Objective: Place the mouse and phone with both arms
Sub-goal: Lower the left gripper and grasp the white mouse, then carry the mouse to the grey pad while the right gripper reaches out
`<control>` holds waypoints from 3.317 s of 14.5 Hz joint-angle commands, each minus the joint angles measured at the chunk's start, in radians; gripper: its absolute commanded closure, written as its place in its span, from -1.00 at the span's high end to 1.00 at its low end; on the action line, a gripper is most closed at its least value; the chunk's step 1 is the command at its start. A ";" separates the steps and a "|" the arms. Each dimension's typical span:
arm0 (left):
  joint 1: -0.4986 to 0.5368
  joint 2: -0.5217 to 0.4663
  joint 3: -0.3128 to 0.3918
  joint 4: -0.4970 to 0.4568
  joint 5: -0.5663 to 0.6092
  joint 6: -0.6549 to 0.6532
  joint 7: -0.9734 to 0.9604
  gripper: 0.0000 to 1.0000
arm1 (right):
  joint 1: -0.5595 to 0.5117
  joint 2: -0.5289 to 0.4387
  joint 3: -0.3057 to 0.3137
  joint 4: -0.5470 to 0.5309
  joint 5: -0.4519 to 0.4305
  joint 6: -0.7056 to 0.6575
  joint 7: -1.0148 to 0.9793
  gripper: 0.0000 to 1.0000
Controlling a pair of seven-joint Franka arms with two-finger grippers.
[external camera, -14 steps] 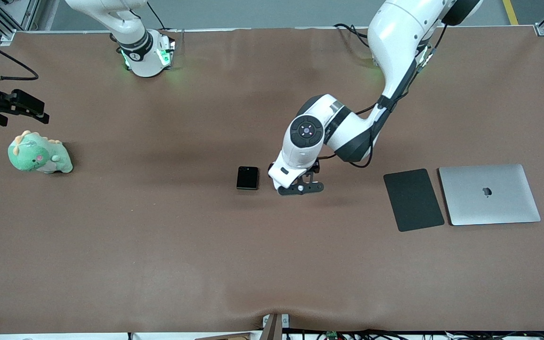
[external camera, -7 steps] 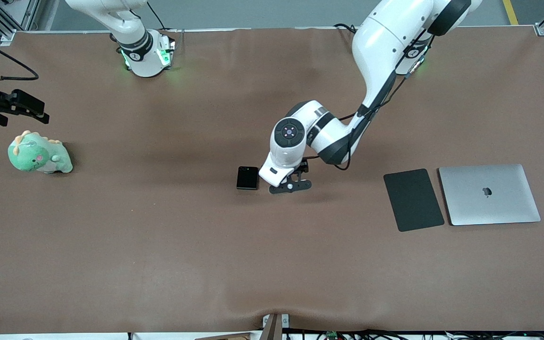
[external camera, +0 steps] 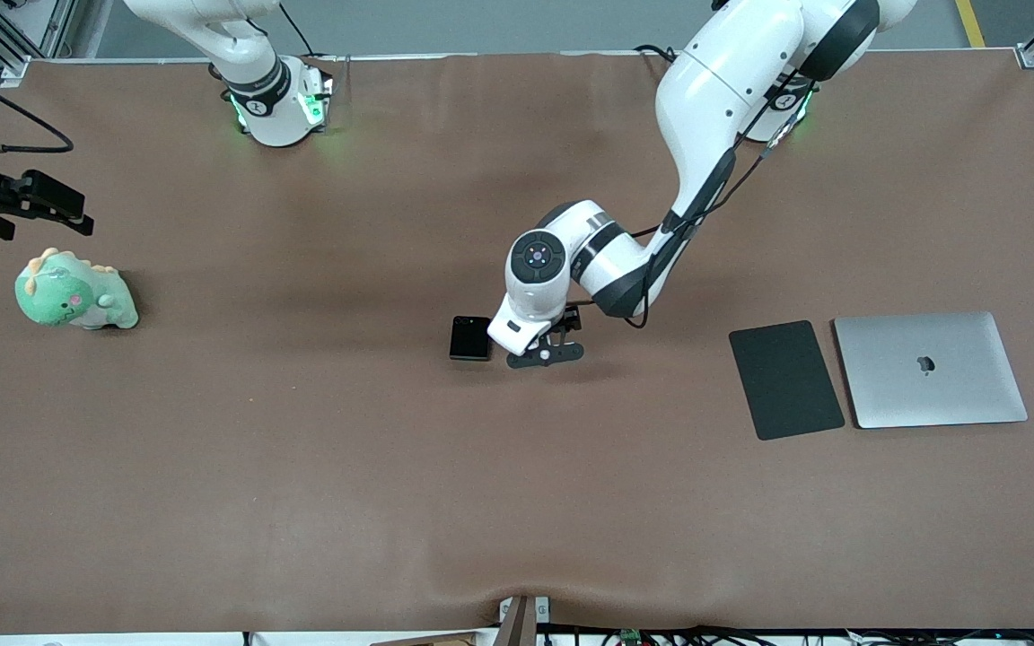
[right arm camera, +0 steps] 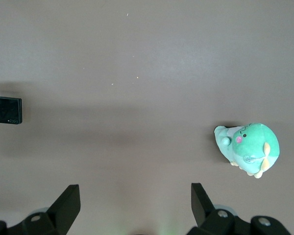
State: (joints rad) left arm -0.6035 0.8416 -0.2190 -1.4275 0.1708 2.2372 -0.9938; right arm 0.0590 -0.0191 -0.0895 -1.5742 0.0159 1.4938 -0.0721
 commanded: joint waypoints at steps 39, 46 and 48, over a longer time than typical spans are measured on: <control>0.266 -0.278 -0.013 -0.057 0.024 -0.149 0.251 -0.81 | 0.263 0.516 -0.010 0.229 -0.076 0.167 0.025 1.00; 0.456 -0.346 -0.028 -0.198 0.022 -0.149 0.509 -0.81 | 0.317 0.574 -0.009 0.223 -0.045 0.245 0.182 1.00; 0.516 -0.358 -0.028 -0.235 0.022 -0.149 0.569 -0.81 | 0.370 0.602 -0.007 0.206 -0.002 0.299 0.273 1.00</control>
State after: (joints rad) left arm -0.1453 0.5374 -0.2282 -1.5823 0.1783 2.0864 -0.4712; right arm 0.3809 0.5487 -0.0889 -1.3803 -0.0185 1.7610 0.1118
